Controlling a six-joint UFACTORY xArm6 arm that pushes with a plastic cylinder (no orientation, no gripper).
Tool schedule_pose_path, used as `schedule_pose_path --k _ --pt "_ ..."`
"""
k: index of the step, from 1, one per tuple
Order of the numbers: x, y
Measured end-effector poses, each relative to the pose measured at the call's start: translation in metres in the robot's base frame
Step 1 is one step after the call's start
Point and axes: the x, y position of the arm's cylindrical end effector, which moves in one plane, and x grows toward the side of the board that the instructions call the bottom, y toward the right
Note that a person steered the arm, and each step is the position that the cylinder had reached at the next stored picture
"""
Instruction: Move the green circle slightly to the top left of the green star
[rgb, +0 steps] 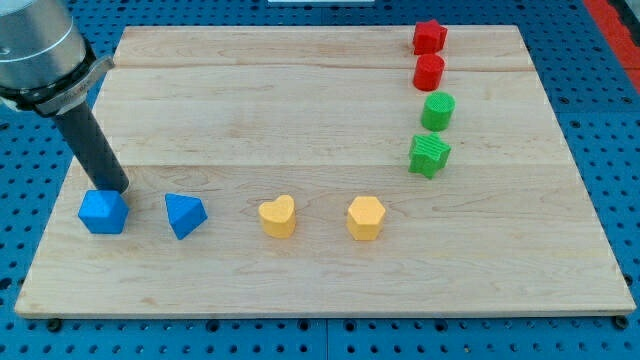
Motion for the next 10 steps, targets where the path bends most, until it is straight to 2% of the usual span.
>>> schedule_pose_path --k 2,5,6,8,10 --pt "0.001 0.000" --pt "-0.134 0.055" --pt "-0.137 0.064" --pt "-0.080 0.083" --pt "-0.032 0.156"
